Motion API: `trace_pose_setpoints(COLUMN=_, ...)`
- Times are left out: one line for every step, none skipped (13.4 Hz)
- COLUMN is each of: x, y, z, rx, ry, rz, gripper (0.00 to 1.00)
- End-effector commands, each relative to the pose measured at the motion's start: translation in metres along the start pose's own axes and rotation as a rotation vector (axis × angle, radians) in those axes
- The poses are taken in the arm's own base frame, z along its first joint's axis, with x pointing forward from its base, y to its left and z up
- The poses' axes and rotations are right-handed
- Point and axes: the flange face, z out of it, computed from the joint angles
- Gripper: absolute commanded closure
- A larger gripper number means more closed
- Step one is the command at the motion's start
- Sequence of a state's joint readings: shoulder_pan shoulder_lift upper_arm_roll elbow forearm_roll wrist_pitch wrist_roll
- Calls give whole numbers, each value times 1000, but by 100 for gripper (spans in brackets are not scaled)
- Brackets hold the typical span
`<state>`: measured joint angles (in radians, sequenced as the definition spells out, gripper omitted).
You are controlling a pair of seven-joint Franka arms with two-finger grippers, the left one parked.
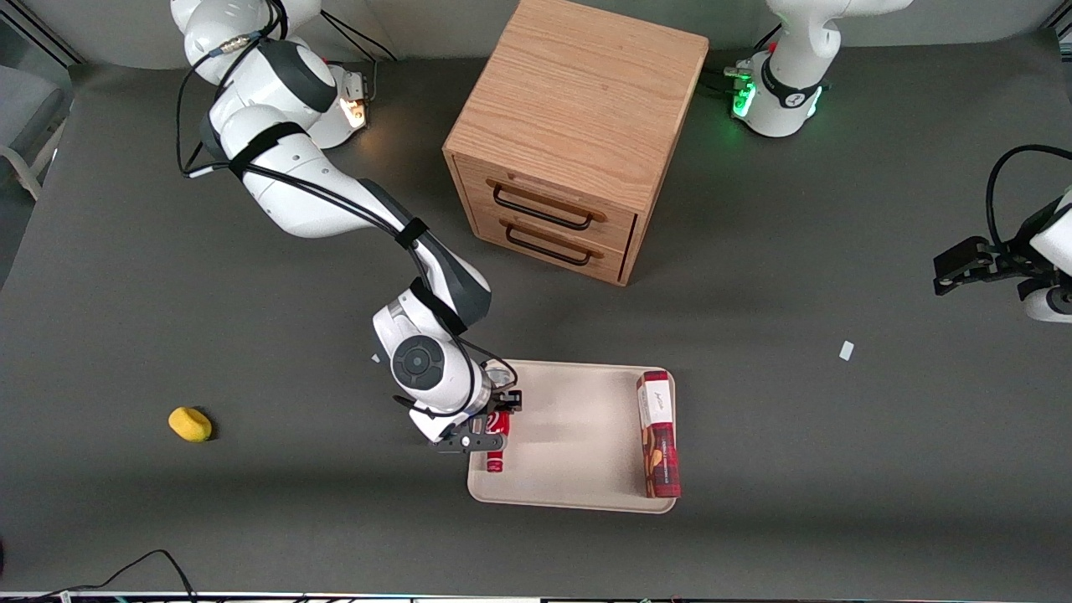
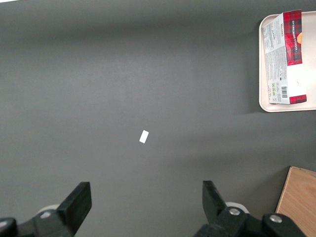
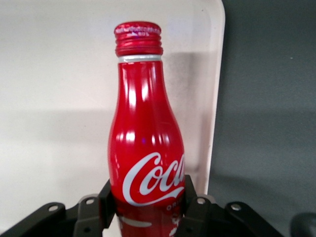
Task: Place coke bottle on tray
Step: 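Carry the upright bottle over the cream tray and lower it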
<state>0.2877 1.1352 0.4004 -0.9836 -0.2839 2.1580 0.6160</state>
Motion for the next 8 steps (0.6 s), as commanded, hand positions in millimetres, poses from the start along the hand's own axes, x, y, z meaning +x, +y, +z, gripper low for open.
trace_pose_setpoints(x=4, y=-2, z=3, rx=-3, ry=25, rz=12, gripper=33)
trace_pose_setpoints(x=4, y=-2, z=7, rx=-5, ry=29, rz=5, gripper=32)
trace_pose_setpoints(x=5, y=1, z=7, rx=-9, ry=33, rz=5, gripper=32)
trace_pose_setpoints(x=6, y=2, z=8, rx=-13, ry=34, rz=8, gripper=31)
trace_pose_setpoints(x=5, y=2, z=8, rx=-14, ry=33, rz=8, gripper=31)
trace_pose_setpoints(x=5, y=2, z=9, rx=-14, ry=31, rz=7, gripper=31)
trace_pose_setpoints(x=4, y=2, z=10, rx=-16, ry=29, rz=7, gripper=31)
trace_pose_setpoints(x=4, y=2, z=10, rx=-16, ry=29, rz=7, gripper=31)
